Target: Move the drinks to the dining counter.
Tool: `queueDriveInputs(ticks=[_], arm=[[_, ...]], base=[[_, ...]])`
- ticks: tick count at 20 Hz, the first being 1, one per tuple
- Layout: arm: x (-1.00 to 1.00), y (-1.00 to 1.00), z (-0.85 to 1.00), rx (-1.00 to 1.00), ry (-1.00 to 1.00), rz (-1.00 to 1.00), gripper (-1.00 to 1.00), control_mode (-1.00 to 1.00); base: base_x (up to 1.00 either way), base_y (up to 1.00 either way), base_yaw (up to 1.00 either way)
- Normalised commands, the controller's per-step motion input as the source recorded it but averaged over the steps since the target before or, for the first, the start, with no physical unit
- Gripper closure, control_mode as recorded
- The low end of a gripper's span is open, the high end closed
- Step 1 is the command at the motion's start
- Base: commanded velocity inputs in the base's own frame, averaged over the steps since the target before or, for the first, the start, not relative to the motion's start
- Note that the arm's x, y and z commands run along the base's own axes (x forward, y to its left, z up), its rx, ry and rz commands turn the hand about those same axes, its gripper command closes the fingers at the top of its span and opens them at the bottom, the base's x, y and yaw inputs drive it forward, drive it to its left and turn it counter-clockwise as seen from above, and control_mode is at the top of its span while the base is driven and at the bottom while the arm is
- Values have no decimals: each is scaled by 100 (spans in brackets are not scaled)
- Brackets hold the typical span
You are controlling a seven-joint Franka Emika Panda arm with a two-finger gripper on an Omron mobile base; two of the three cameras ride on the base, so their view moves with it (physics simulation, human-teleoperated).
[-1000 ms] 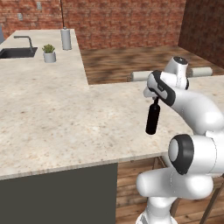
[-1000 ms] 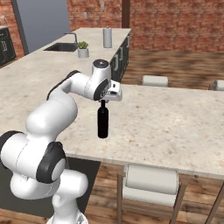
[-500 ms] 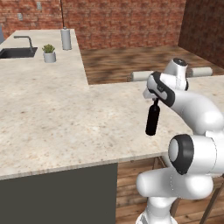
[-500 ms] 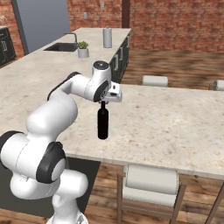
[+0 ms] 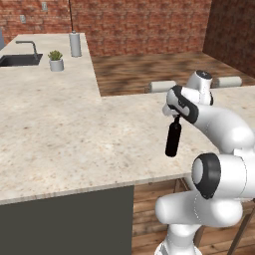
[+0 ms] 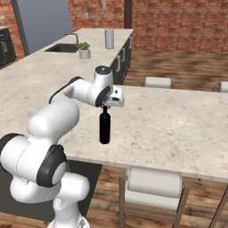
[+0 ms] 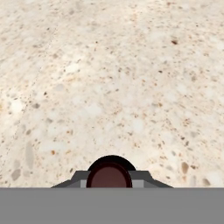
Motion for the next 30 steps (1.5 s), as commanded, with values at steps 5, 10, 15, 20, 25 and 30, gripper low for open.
queueDriveInputs(ticks=[5,10,15,20,25,30], arm=[[0,0,-1,0,0,0,100,-100],[0,0,0,0,0,0,-100,-100],[0,0,0,0,0,0,-100,-100],[0,0,8,0,0,0,-100,-100],[0,0,30,0,0,0,-100,-100],[-48,0,58,0,0,0,-100,-100]], base=[[0,0,0],[0,0,0],[0,0,0],[0,0,0],[0,0,0],[0,0,0]])
